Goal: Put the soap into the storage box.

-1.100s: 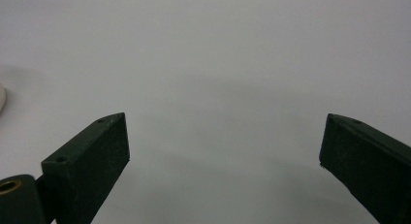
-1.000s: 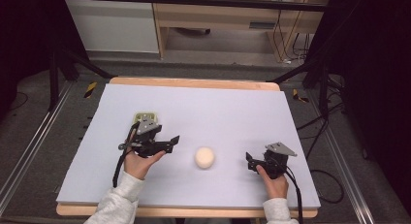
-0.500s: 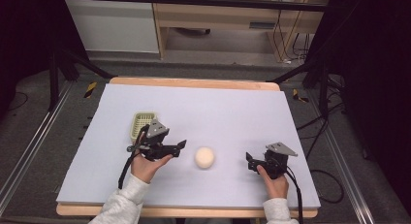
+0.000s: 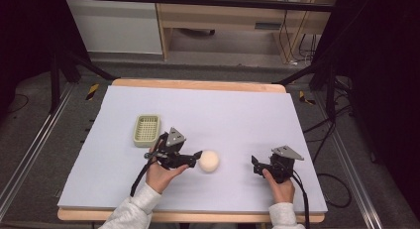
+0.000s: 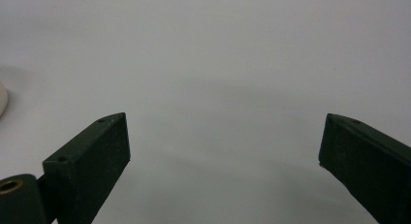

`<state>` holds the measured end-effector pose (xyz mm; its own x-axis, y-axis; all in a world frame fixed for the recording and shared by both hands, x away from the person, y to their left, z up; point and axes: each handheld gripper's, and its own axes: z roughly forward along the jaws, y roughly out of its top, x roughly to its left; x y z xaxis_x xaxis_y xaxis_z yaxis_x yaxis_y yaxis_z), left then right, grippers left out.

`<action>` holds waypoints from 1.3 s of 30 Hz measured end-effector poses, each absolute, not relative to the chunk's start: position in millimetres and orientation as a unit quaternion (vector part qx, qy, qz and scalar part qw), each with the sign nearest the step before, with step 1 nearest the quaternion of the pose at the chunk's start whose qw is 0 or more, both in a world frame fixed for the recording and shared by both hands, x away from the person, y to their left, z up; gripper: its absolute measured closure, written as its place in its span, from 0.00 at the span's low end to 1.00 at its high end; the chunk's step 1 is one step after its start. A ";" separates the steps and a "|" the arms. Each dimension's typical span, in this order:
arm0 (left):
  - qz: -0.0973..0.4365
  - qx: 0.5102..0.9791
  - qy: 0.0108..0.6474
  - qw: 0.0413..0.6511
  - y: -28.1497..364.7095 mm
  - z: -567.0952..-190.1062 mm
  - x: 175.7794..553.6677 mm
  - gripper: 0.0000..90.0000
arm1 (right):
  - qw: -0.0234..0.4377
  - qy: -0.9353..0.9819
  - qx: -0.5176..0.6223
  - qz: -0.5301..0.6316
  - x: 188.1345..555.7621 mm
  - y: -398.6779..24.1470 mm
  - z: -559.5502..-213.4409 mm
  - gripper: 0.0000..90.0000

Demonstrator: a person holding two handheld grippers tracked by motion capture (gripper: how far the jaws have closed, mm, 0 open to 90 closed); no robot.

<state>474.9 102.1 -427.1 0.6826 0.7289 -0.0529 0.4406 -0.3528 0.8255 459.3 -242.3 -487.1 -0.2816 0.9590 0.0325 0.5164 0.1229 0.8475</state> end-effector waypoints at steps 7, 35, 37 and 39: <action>0.161 0.812 0.361 0.429 95.3 -432.0 475.3 0.24 | 0.277 0.696 0.530 0.397 459.4 -242.1 -487.1 0.05; 0.146 0.812 0.371 0.427 69.0 -448.1 477.0 0.25 | 0.278 0.698 0.529 0.395 459.3 -241.7 -487.2 0.05; 0.146 0.814 0.369 0.424 68.5 -448.5 476.9 0.25 | 0.278 0.698 0.529 0.395 459.5 -241.8 -487.3 0.05; 0.147 0.817 0.365 0.421 66.0 -450.3 476.4 0.26 | 0.279 0.697 0.529 0.395 459.4 -241.8 -487.3 0.05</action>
<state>476.4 66.0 -450.3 0.6894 0.7213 -0.0663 0.4732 -0.3792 0.7952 459.4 -241.8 -487.3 -0.2840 0.9584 0.0280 0.5176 0.1287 0.8459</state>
